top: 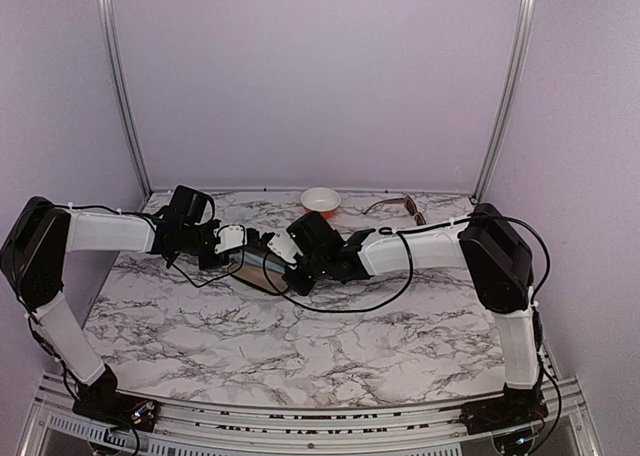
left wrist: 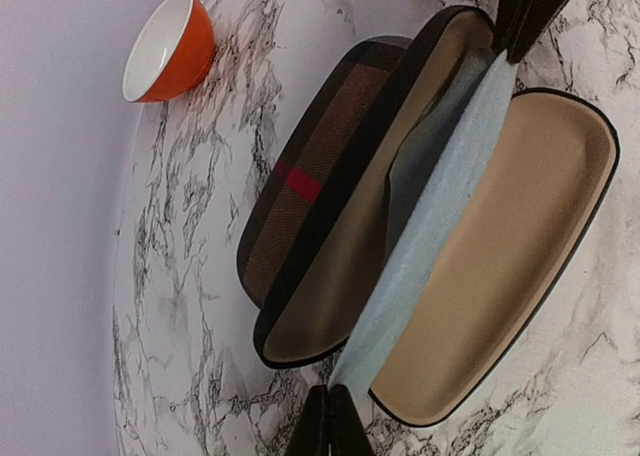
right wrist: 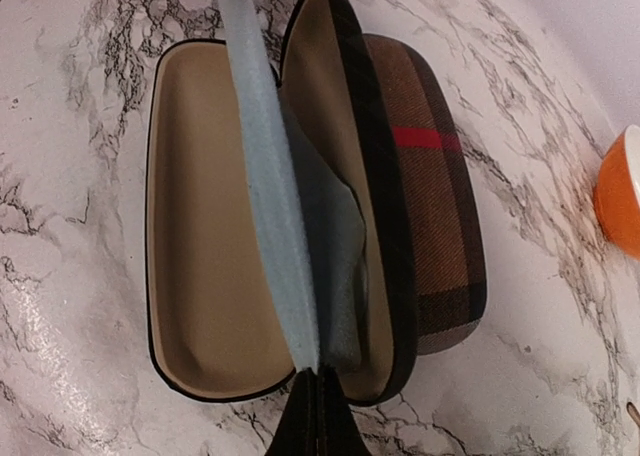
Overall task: Organize the sunglasses
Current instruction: Place the folded cleaning cloth in the sunglasses case.
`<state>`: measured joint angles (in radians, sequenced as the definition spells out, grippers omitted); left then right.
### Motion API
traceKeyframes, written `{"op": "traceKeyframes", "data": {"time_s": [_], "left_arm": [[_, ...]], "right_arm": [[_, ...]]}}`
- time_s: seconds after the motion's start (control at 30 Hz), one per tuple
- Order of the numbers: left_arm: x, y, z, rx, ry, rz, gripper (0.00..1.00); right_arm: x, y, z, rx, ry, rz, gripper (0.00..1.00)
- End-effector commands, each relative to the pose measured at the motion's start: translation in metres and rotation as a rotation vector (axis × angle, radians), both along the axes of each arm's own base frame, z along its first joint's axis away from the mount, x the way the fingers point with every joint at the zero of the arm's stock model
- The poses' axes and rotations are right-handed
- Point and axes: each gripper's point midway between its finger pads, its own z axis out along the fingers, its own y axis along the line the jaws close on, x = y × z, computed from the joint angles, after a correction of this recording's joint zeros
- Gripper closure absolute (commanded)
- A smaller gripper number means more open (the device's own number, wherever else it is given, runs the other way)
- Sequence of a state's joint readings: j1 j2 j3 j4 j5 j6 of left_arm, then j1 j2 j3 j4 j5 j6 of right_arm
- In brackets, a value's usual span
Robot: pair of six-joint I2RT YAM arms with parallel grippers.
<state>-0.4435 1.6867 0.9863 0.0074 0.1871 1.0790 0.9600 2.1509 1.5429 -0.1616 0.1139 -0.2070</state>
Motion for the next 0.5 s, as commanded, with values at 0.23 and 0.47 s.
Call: {"op": "traceKeyframes", "data": {"time_s": [0.23, 0.47], "left_arm": [[-0.001, -0.001, -0.018, 0.068, 0.043, -0.029, 1.0], [-0.001, 0.001, -0.024, 0.091, 0.053, -0.032, 1.0]], "right_arm": [[-0.032, 0.038, 0.013, 0.108, 0.05, 0.147, 1.0], [-0.043, 0.049, 0.011, 0.104, 0.057, 0.178, 1.0]]}}
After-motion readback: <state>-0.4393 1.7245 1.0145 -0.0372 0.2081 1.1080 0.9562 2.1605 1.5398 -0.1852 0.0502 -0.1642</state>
